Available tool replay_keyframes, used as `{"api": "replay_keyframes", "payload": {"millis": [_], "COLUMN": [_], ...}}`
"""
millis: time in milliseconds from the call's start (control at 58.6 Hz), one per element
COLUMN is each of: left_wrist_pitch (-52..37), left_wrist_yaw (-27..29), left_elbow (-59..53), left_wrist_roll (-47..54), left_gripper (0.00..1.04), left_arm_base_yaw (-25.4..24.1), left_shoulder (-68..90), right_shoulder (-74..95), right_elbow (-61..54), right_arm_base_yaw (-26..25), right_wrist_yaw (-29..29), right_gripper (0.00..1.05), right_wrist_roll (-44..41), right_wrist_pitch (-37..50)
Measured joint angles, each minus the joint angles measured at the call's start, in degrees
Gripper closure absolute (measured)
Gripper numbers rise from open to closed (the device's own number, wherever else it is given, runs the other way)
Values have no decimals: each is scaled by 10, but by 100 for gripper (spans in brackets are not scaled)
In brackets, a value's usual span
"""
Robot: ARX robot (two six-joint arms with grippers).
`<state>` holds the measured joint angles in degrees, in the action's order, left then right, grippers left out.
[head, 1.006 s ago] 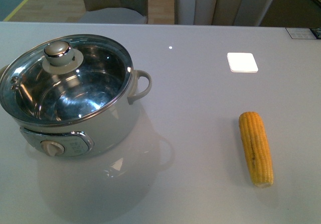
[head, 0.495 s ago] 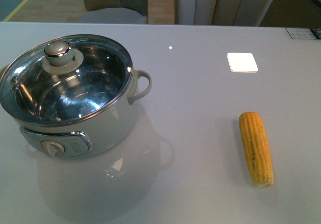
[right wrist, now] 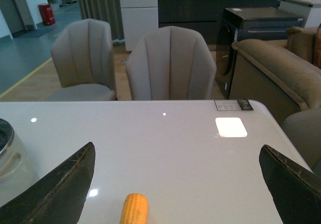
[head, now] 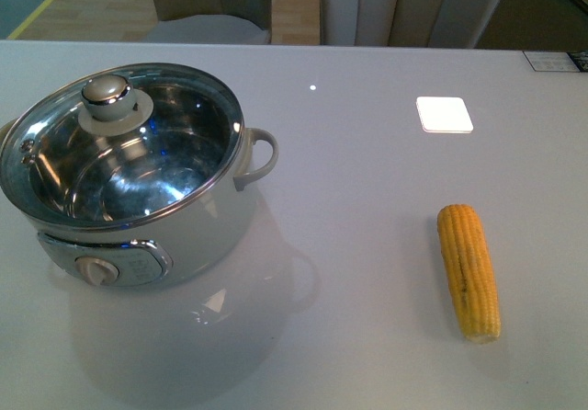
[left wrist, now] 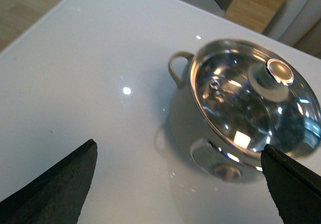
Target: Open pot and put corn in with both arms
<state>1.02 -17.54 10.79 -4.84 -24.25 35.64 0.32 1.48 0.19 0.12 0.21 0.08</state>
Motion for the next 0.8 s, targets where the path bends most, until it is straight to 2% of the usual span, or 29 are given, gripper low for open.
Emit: {"api": "replay_keyframes", "payload": {"millis": [85,205,426,563,631,802], "left_wrist_pitch": [-108,-244,-368,-494,-560,-612], "left_wrist_yaw": [21,54,102,166,180,190], "left_elbow": [27,80,116,122,134,172], "left_wrist_roll": [-5,-49,-97,-51,-25,8], "left_gripper": [7,7,7,7,7,7], "left_arm_base_yaw": [33,116,251,307,325,344], "left_shoulder": [98,234,387,516,596,696], "right_shoulder": [0,0,0,0,0,0], "right_elbow": [0,0,0,0,0,0], "right_arm_base_yaw": [0,0,0,0,0,0], "right_wrist_yaw": [0,0,0,0,0,0], "right_gripper": [9,9,9,9,9,9], "right_wrist_roll": [0,0,0,0,0,0], "right_wrist_pitch": [0,0,0,0,0,0]}}
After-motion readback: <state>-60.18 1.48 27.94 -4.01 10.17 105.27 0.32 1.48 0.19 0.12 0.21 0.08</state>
